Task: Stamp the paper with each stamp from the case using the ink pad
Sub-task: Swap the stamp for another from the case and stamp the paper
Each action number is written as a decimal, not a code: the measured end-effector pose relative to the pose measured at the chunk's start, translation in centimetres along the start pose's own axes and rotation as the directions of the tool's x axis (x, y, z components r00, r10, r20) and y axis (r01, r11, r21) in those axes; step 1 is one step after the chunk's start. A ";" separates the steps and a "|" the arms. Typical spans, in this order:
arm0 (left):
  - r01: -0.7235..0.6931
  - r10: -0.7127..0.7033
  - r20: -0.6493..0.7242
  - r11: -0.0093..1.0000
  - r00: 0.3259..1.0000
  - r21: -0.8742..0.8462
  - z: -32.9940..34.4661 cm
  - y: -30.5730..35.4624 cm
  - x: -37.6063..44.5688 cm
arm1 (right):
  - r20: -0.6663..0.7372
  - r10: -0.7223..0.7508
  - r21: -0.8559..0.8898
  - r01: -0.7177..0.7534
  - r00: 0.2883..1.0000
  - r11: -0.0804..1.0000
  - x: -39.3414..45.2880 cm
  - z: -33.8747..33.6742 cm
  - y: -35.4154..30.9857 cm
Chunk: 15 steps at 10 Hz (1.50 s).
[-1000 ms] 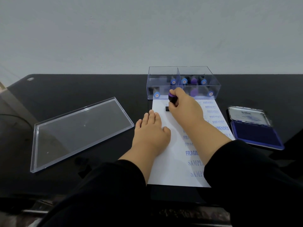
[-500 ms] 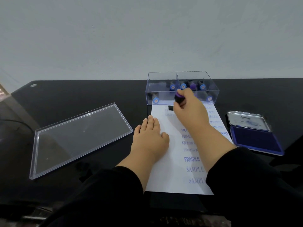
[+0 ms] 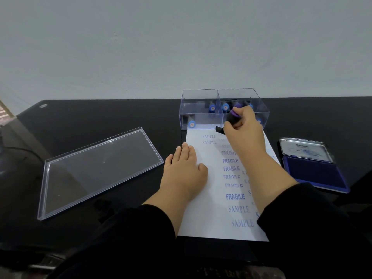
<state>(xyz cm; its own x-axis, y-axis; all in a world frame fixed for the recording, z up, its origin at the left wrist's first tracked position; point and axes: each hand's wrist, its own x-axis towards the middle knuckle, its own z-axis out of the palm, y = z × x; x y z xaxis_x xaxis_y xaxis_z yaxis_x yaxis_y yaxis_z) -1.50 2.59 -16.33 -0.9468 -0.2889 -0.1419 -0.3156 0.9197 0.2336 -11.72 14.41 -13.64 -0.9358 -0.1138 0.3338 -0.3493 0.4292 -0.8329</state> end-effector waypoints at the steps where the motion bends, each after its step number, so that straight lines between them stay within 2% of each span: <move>1: -0.001 0.001 0.001 1.000 1.000 0.000 0.0 0.0 0.0 | 0.003 -0.002 -0.008 0.002 1.000 1.000 0.0 0.1 -0.1; 10: 0.003 -0.003 0.003 1.000 1.000 0.013 0.1 -0.1 0.2 | 0.049 -0.061 -0.043 0.063 0.997 0.997 -0.4 0.1 -0.5; 12: 0.001 -0.001 -0.015 1.000 1.000 0.005 0.1 -0.1 0.1 | 0.058 -0.101 -0.117 0.107 0.993 0.987 -1.3 -2.5 -1.2; 15: -0.029 0.028 -0.043 0.999 0.999 -0.016 0.0 -0.3 -0.3 | -0.020 0.009 -0.255 -0.014 1.000 0.967 -5.2 -9.3 0.4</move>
<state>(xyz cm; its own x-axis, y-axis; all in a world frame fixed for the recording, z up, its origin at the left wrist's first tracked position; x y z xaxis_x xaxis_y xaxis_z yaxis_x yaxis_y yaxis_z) -1.16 2.39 -16.36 -0.9571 -0.2739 -0.0942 -0.2891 0.9234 0.2525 -6.58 23.52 -11.59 -0.9378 -0.0915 0.3348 -0.3120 0.6449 -0.6977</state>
